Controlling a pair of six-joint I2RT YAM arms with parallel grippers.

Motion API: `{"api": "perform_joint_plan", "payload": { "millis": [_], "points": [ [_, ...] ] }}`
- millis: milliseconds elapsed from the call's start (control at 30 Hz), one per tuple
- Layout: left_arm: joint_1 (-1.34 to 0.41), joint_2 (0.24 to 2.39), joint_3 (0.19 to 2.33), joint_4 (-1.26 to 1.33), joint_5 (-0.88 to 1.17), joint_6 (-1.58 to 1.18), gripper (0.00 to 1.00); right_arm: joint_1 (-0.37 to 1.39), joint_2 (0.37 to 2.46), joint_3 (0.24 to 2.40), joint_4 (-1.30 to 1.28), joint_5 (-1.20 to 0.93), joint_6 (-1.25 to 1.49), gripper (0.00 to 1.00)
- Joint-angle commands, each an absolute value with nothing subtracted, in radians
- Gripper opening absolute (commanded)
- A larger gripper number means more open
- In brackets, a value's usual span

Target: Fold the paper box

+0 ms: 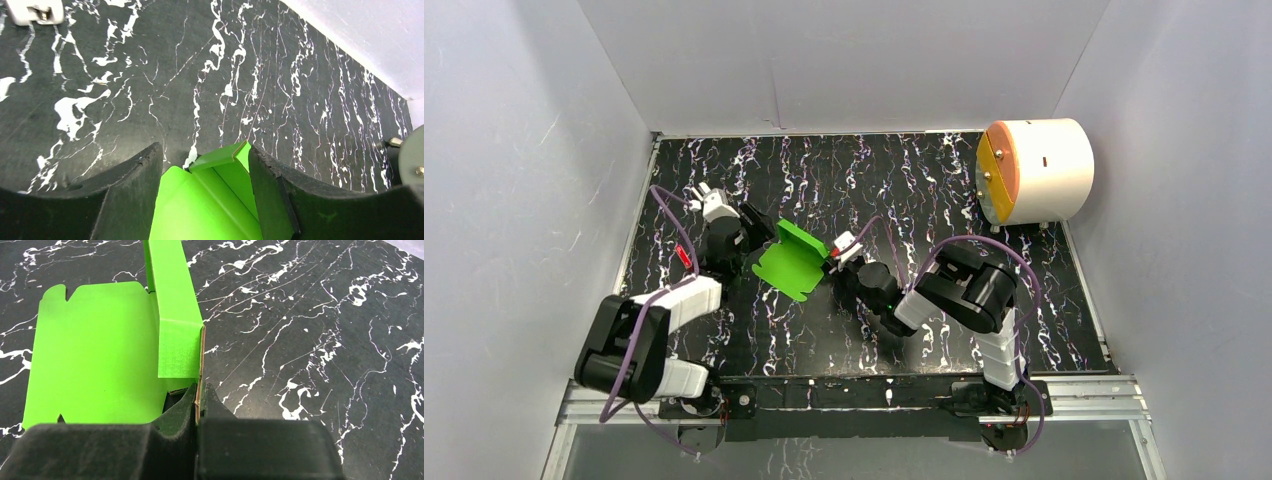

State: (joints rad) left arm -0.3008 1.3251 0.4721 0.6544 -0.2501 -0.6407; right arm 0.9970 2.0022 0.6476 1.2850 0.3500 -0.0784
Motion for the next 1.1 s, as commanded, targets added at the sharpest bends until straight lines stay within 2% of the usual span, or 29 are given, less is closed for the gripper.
{"api": "perform_joint_plan", "payload": {
  "millis": [0, 200, 400, 700, 1067],
  "points": [
    [-0.253, 1.419, 0.556, 0.679, -0.062, -0.673, 0.6, 0.988, 1.989, 0.666, 1.256, 0.292, -0.12, 0.0],
    [-0.221, 1.542, 0.619, 0.713, 0.085, -0.684, 0.56, 0.978, 1.982, 0.669, 1.236, 0.264, -0.13, 0.0],
    [-0.217, 1.576, 0.631, 0.717, 0.183, -0.705, 0.43, 0.971, 1.974, 0.673, 1.219, 0.27, -0.136, 0.0],
    [-0.217, 1.496, 0.515, 0.748, 0.277, -0.834, 0.29, 0.969, 1.968, 0.726, 1.144, 0.385, -0.121, 0.0],
    [-0.256, 1.332, 0.388, 0.726, 0.328, -0.927, 0.25, 0.968, 1.989, 0.781, 1.081, 0.417, -0.107, 0.0]
  ]
}}
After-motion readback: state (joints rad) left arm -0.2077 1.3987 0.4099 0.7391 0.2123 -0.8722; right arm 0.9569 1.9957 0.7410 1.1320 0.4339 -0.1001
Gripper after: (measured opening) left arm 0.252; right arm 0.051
